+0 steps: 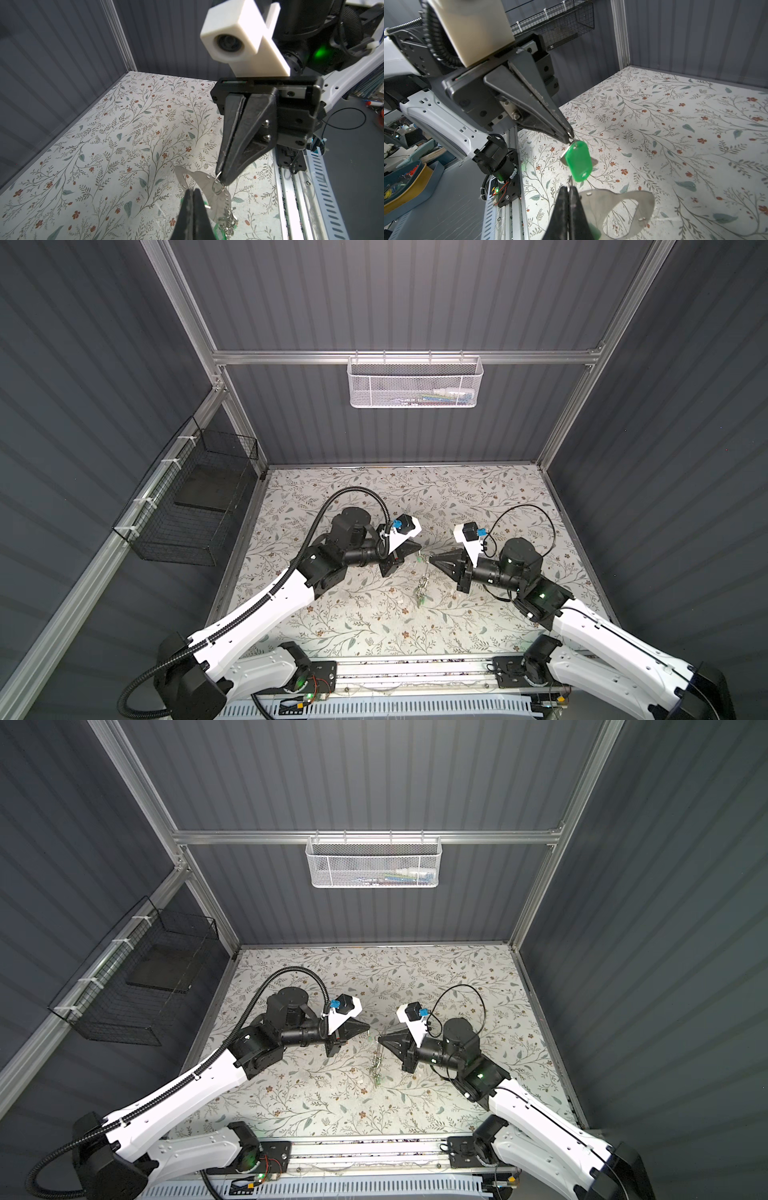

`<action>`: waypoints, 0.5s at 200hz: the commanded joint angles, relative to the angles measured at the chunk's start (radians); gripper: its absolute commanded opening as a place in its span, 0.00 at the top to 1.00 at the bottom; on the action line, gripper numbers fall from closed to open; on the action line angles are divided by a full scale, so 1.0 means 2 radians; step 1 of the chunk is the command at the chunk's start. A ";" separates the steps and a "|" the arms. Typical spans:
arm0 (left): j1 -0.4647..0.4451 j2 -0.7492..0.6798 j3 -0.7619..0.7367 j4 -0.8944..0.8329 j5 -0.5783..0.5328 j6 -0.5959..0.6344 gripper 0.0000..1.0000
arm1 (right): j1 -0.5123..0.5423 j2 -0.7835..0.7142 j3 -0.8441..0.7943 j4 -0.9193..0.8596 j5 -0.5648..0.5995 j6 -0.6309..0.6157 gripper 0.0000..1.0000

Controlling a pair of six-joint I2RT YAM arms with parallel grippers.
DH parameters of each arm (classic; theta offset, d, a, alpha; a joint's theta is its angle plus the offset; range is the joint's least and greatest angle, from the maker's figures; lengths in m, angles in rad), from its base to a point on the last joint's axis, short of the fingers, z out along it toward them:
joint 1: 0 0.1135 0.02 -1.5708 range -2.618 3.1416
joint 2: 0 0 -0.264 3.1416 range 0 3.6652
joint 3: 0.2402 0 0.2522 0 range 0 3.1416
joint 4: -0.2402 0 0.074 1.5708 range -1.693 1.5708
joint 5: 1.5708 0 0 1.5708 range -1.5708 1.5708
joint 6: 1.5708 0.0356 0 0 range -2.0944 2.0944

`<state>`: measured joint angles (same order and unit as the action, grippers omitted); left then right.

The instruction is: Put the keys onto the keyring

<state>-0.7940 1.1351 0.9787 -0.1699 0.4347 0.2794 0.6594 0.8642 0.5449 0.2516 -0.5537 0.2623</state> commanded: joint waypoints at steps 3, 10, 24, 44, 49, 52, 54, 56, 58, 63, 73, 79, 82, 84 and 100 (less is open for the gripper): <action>-0.008 -0.007 -0.003 0.008 -0.031 0.011 1.00 | 0.000 0.006 0.032 -0.001 0.010 0.028 1.00; -0.010 -0.008 -0.004 0.010 -0.035 0.013 1.00 | 0.000 0.008 0.036 -0.002 0.010 0.033 1.00; -0.016 -0.010 -0.005 0.010 -0.044 0.022 1.00 | 0.000 0.014 0.043 -0.003 0.011 0.039 1.00; -0.017 -0.011 -0.002 0.004 -0.049 0.027 1.00 | 0.001 0.025 0.063 -0.024 0.015 0.047 1.00; -0.018 -0.011 -0.002 0.004 -0.049 0.028 1.00 | 0.001 0.028 0.067 -0.030 0.015 0.047 1.00; -0.018 -0.011 -0.002 0.004 -0.049 0.029 1.00 | 0.000 0.029 0.069 -0.031 0.015 0.049 1.00; -0.018 -0.012 -0.002 0.004 -0.049 0.029 1.00 | 0.000 0.031 0.071 -0.033 0.015 0.049 1.00; -0.018 -0.013 -0.002 0.004 -0.049 0.029 1.00 | 0.001 0.032 0.072 -0.034 0.015 0.050 1.00; -0.017 -0.013 -0.002 0.004 -0.061 0.030 1.00 | 0.000 0.034 0.073 -0.035 0.015 0.050 1.00; -0.017 -0.014 -0.002 0.004 -0.067 0.029 1.00 | 0.000 0.036 0.075 -0.036 0.014 0.051 1.00; -0.018 -0.015 -0.002 0.005 -0.069 0.029 1.00 | 0.001 0.038 0.076 -0.035 0.014 0.054 1.00; -0.017 -0.017 -0.004 0.006 -0.071 0.029 1.00 | 0.000 0.039 0.077 -0.036 0.014 0.056 1.00; -0.017 -0.017 -0.004 0.007 -0.071 0.029 1.00 | 0.000 0.039 0.077 -0.036 0.015 0.056 1.00; -0.017 -0.018 -0.003 0.007 -0.071 0.029 1.00 | 0.000 0.039 0.078 -0.037 0.015 0.057 1.00; -0.017 -0.020 -0.005 0.008 -0.070 0.029 1.00 | 0.000 0.040 0.078 -0.040 0.017 0.059 1.00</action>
<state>-0.8242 1.1229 0.9745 -0.1631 0.3119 0.3161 0.6590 0.9428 0.6701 0.1795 -0.5282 0.3595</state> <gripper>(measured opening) 0.045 0.049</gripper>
